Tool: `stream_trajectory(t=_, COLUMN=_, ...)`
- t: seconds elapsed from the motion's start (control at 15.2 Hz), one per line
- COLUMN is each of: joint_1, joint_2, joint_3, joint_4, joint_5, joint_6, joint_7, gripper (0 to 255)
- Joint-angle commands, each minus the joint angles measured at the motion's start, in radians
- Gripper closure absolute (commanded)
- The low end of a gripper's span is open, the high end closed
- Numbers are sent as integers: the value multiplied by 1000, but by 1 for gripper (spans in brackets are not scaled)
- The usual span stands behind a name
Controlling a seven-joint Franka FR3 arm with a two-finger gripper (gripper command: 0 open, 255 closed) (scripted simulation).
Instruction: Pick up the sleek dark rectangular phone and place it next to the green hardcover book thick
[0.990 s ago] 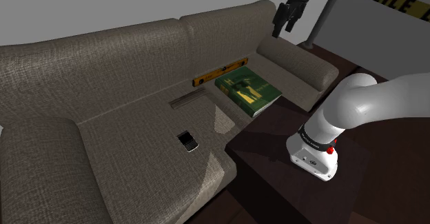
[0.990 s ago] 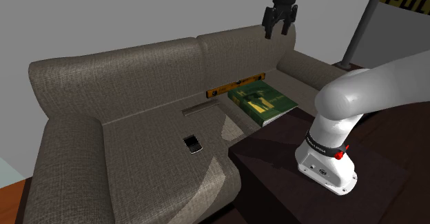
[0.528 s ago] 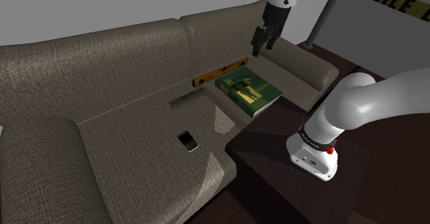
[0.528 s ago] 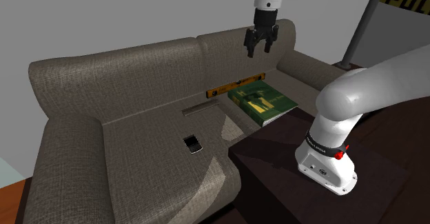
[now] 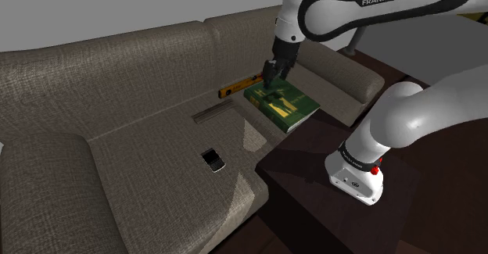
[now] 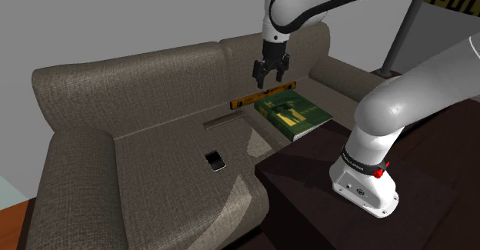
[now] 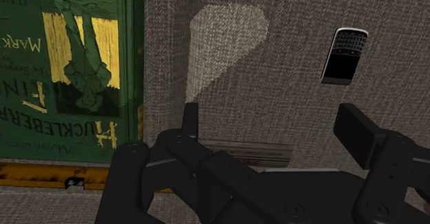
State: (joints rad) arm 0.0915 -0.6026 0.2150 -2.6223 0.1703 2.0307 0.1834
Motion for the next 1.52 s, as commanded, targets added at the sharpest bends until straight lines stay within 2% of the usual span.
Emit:
stream_trajectory(t=0.0, joint_1=13, joint_2=50, joint_3=31, joint_4=-19, joint_5=17, joint_6=73, joint_7=23, gripper=0)
stream_trajectory(t=0.4, joint_1=35, joint_2=256, joint_3=124, joint_4=-16, joint_5=34, joint_6=280, joint_7=102, gripper=0)
stream_trajectory(t=0.73, joint_1=37, joint_2=460, joint_3=198, joint_4=27, joint_5=-11, joint_6=441, joint_7=197, gripper=0)
stream_trajectory(t=0.92, joint_1=38, joint_2=592, joint_3=229, joint_4=69, joint_5=-82, joint_6=526, joint_7=279, gripper=0)
stream_trajectory(t=1.12, joint_1=57, joint_2=728, joint_3=234, joint_4=123, joint_5=-185, joint_6=596, joint_7=380, gripper=0)
stream_trajectory(t=1.45, joint_1=151, joint_2=943, joint_3=174, joint_4=243, joint_5=-349, joint_6=674, joint_7=536, gripper=0)
